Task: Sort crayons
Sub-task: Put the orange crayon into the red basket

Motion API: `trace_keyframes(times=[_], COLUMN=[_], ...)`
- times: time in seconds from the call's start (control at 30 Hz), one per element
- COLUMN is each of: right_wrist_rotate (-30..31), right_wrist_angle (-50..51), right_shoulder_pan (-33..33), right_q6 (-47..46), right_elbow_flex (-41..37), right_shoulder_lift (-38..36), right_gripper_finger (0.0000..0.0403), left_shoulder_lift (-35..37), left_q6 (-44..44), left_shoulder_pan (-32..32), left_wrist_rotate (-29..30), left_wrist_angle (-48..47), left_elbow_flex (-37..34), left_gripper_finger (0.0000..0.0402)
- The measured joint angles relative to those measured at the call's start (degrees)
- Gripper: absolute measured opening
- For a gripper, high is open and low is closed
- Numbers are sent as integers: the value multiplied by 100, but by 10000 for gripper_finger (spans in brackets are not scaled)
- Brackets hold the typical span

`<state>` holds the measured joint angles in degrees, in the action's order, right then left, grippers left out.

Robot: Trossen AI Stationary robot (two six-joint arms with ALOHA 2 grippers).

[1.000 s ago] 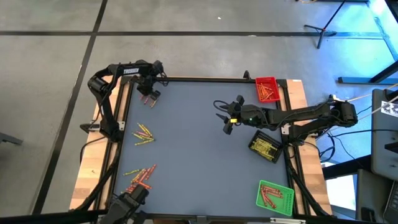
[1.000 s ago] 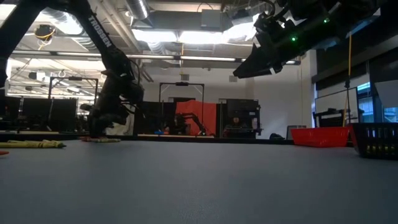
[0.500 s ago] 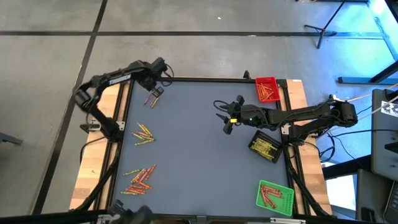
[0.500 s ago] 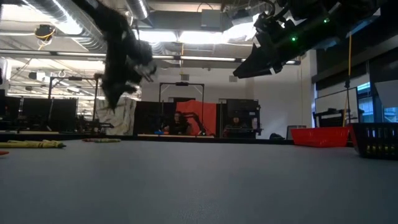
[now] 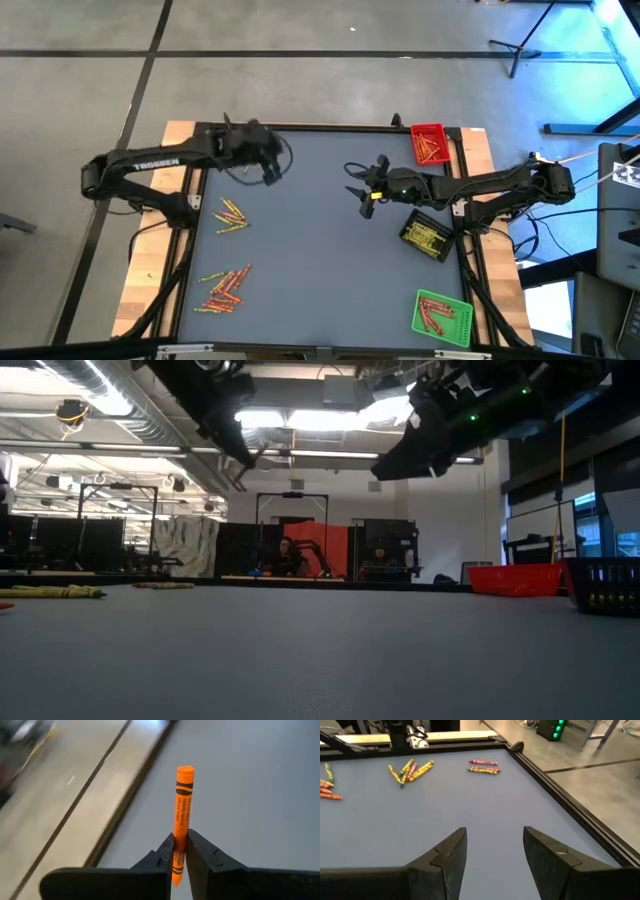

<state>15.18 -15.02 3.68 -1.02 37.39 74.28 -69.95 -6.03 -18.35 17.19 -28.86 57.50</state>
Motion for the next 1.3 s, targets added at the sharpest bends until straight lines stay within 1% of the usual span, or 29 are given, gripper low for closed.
trace_keyframes(times=[0.1,0.17,0.23,0.37,0.43,0.53,0.63,0.73,0.8,0.93,1.03,1.17,1.3], right_wrist_rotate=[-233,-387,-485,-568,-569,-596,-768,-951,-980,-922,-1261,-1327,-1265], right_wrist_angle=[-107,-199,-310,-669,-986,-1203,-1218,-1200,-1234,-1741,-1702,-2107,-2735], right_shoulder_pan=[0,-2,-74,-299,-433,-584,-682,-740,-745,-745,-741,-743,-743], right_q6=[16,71,150,512,750,1047,1107,1045,1047,889,885,926,944], right_elbow_flex=[0,0,0,-2,7,4,4,0,35,93,85,81,84], right_shoulder_lift=[0,0,2,139,248,372,475,595,590,573,603,838,1107], right_gripper_finger=[193,193,193,193,193,193,193,193,193,194,206,225,229], left_shoulder_lift=[-12,-48,-59,-57,-59,-166,-404,-705,-845,-998,-1050,-1077,-1128], left_q6=[-356,-553,-643,-630,-631,-630,-657,-811,-916,-960,-933,-900,-914], left_shoulder_pan=[399,635,835,1195,1347,1548,1703,1783,1827,1890,1898,1895,1934], left_wrist_rotate=[-494,-657,-727,-796,-795,-907,-1009,-1007,-1005,-1007,-1009,-1264,-1517], left_wrist_angle=[660,1153,1570,2742,3235,3916,4531,4862,4889,4921,5012,5164,5348], left_elbow_flex=[-357,-601,-835,-1303,-1532,-1794,-1900,-1848,-1798,-1712,-1712,-1712,-1707], left_gripper_finger=[19,19,19,19,19,19,19,19,19,18,18,18,18])
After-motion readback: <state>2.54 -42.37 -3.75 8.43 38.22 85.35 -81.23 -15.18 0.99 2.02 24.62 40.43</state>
